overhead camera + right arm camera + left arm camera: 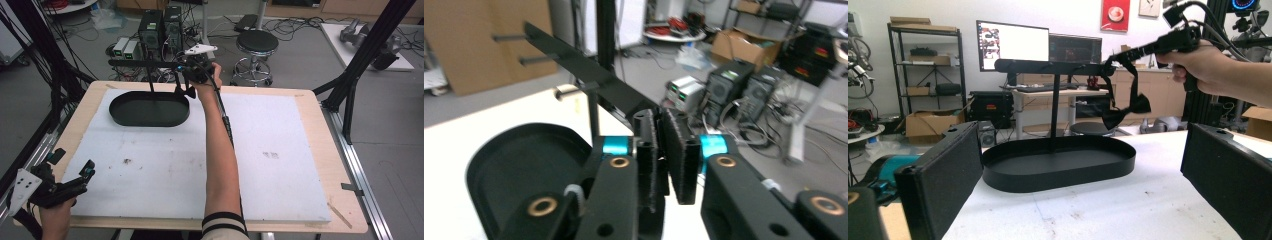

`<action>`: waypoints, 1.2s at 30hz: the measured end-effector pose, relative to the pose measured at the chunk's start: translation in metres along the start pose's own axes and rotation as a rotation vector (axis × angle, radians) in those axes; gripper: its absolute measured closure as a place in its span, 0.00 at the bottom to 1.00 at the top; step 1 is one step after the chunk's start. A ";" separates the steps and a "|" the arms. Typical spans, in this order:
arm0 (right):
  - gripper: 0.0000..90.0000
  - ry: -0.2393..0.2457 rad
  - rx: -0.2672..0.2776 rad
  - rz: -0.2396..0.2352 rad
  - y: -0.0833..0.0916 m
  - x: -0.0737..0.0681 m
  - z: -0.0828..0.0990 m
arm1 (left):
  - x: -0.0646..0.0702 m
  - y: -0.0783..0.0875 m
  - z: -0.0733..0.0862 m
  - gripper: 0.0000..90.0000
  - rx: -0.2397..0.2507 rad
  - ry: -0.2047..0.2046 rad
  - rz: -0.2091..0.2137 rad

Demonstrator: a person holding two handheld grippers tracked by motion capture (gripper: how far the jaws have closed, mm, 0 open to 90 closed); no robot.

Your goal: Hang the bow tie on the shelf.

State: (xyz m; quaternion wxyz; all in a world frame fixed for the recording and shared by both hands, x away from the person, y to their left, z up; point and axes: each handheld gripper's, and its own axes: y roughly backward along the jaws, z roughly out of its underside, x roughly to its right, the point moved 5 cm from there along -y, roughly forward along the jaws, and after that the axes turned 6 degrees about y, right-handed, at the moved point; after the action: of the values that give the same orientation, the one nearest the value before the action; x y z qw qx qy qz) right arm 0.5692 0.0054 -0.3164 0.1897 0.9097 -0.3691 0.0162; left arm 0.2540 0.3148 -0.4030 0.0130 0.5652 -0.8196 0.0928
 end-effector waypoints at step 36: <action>0.11 0.013 0.268 0.381 0.333 -0.043 0.063 | 0.012 -0.002 -0.014 0.04 -0.031 0.013 0.024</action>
State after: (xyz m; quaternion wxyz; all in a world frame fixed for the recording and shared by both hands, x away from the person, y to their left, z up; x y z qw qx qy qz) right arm 0.3050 -0.2067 -0.2710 0.0631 0.8405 -0.5275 0.1063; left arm 0.2506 0.3055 -0.3879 0.0259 0.5544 -0.8276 0.0838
